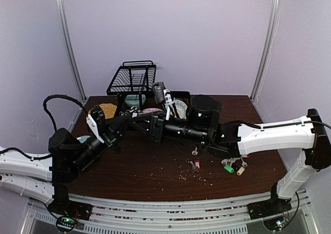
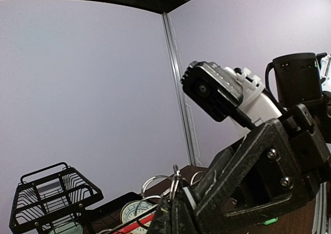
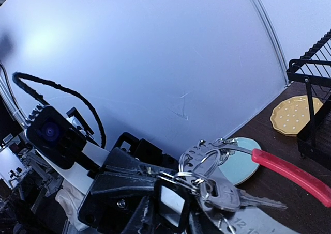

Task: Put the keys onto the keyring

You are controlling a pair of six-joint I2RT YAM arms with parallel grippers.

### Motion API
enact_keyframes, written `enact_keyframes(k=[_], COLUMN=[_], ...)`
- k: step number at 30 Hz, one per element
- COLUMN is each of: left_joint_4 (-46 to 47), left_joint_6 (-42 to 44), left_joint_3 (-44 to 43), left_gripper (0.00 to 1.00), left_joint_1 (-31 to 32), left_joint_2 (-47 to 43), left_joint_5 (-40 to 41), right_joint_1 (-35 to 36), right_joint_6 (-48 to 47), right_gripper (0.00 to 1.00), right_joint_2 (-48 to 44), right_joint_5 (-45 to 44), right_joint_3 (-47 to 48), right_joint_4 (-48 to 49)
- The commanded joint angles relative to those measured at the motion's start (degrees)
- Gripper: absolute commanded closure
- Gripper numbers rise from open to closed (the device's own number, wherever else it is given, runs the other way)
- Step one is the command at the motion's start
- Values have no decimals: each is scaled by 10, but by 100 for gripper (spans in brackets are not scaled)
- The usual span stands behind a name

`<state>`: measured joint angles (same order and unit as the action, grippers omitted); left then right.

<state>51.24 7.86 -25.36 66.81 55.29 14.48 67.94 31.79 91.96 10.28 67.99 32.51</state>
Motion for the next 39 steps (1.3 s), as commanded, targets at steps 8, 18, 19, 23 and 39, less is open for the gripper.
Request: enact_keyframes(k=[8,18,19,23,39], left_joint_4=[31,-16,-20,-22,-52], left_joint_6=[-31,-69,-70,-73,-45], left_joint_3=[-9,-37,-41,-38,-34], left_gripper=[100,100,100,100,100], left_joint_1=[11,10,10,10,10], left_joint_2=[-19,-20,-19,-21,-32], left_joint_5=[-9,-31,-30,-27,-27], right_joint_1=[-7,-7,-7,-7,-7], right_joint_6=[-41,-95,-98,-115,-252], right_gripper=[93,95,95,95,69], right_joint_2=[-16,-21,-24,-29,-146], right_joint_5=[18,58,57,51,164], right_joint_3=[9,10,7,5,4], right_joint_4=[-64,-144,-142,-145,-295])
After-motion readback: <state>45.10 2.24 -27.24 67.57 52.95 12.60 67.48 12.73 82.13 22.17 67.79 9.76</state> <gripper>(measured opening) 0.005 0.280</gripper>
